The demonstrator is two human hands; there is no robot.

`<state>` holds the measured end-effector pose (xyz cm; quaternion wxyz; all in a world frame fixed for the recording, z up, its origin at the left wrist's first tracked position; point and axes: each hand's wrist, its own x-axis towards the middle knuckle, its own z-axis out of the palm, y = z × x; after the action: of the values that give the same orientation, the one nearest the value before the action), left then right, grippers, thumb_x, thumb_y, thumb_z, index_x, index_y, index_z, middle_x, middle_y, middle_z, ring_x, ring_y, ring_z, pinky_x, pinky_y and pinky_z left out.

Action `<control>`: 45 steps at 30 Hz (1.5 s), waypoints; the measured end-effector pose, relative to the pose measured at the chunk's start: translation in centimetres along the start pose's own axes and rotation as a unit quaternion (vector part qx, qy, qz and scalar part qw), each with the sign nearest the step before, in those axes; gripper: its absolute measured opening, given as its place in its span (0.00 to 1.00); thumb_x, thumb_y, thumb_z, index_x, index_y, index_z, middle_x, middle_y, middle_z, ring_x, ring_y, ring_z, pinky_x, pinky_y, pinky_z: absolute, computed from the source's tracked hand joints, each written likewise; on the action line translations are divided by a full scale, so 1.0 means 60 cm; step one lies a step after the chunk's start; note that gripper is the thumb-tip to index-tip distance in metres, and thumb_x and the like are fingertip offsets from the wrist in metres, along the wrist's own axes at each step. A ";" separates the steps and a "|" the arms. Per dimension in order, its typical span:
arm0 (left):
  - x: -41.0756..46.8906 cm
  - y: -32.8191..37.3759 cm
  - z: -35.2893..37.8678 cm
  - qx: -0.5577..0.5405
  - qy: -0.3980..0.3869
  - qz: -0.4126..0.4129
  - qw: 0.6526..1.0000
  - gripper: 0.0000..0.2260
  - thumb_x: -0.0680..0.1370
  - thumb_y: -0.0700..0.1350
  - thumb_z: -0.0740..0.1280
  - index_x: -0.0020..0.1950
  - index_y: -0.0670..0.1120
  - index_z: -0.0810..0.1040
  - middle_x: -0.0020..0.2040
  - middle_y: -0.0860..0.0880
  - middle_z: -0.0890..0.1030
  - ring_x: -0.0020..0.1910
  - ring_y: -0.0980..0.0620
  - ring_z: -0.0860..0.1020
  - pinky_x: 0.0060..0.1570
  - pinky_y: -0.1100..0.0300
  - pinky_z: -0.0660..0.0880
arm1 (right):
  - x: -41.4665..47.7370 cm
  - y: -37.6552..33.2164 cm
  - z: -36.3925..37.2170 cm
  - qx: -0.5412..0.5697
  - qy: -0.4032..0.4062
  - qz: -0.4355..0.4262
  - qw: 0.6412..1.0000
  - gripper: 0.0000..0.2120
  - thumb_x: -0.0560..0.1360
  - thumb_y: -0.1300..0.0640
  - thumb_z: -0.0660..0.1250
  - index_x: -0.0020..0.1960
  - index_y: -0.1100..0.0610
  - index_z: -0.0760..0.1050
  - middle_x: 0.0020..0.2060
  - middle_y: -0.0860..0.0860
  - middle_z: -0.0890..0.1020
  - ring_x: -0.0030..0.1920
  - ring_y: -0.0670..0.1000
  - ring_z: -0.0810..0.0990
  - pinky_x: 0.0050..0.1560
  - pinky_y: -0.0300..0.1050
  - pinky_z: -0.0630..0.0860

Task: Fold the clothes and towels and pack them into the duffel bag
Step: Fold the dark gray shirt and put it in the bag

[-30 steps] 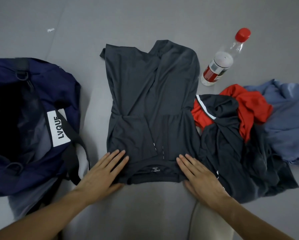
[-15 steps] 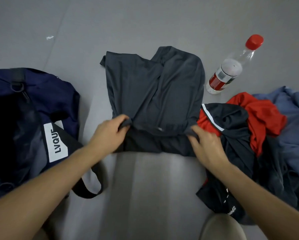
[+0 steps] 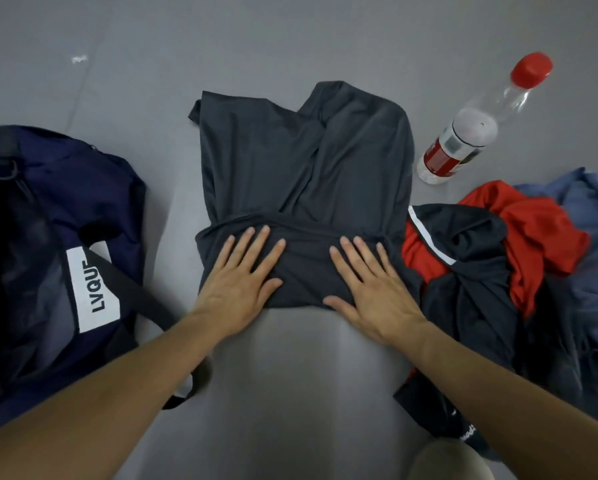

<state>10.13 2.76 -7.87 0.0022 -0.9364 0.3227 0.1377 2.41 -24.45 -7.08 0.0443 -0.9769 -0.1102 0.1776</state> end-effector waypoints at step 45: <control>0.062 -0.069 -0.102 -0.028 0.211 0.015 0.977 0.15 0.83 0.47 0.60 0.67 0.46 0.78 0.59 0.44 0.80 0.56 0.38 0.78 0.54 0.45 0.73 | 0.059 0.021 -0.087 -0.007 0.198 0.005 0.980 0.24 0.83 0.48 0.56 0.76 0.58 0.67 0.75 0.58 0.68 0.76 0.60 0.62 0.75 0.60 0.60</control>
<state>17.01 3.20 -3.29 -0.0939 -0.9391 0.3261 -0.0543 7.73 -25.12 -3.58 0.0578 -0.9936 -0.0952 -0.0198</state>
